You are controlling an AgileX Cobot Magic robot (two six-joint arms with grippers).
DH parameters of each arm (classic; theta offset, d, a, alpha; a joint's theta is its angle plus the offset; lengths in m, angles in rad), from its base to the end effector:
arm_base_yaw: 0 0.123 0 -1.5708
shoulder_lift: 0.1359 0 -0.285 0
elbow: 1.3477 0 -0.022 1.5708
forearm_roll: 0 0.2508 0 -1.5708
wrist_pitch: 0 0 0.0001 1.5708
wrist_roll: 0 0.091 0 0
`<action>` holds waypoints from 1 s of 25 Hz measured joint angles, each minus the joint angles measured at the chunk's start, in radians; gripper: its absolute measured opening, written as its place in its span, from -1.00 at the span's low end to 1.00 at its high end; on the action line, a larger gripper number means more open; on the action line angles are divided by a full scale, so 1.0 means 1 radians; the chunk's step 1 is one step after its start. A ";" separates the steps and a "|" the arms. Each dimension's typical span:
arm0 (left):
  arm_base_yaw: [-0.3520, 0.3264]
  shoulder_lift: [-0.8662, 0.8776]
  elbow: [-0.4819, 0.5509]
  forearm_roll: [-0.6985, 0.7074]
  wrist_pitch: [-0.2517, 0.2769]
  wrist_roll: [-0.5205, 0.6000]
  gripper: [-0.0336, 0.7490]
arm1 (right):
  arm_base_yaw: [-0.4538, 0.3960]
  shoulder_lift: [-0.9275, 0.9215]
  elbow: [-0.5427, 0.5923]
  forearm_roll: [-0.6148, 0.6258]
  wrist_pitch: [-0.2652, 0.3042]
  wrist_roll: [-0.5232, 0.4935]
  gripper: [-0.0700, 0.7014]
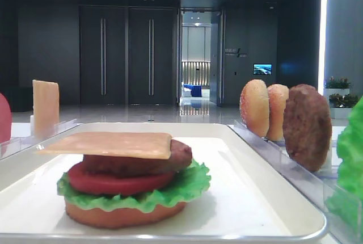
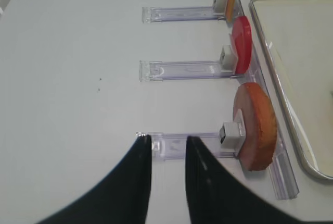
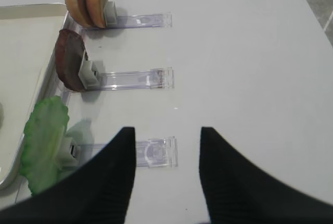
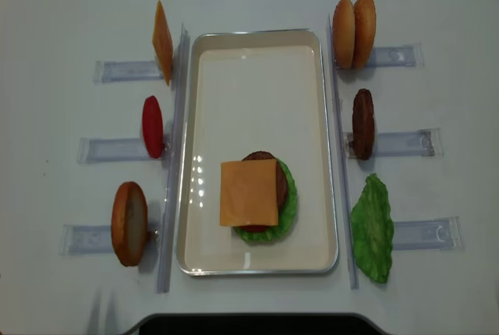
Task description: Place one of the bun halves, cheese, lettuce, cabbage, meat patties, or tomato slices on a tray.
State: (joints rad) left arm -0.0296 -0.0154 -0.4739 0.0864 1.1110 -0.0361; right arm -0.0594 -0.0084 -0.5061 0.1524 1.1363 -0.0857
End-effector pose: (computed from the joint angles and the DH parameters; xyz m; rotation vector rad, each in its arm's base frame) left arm -0.0064 0.0072 0.2662 -0.0129 2.1027 0.0650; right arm -0.0099 0.0131 0.2737 -0.0430 2.0964 0.0965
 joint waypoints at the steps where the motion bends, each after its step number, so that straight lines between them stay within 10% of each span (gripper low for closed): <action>1: 0.000 0.000 0.001 0.001 0.000 0.001 -0.50 | 0.000 0.000 0.000 0.000 0.000 0.000 -0.08; 25: 0.000 0.000 0.002 0.004 0.000 0.002 -0.64 | 0.000 0.000 0.000 0.000 0.000 0.000 -0.08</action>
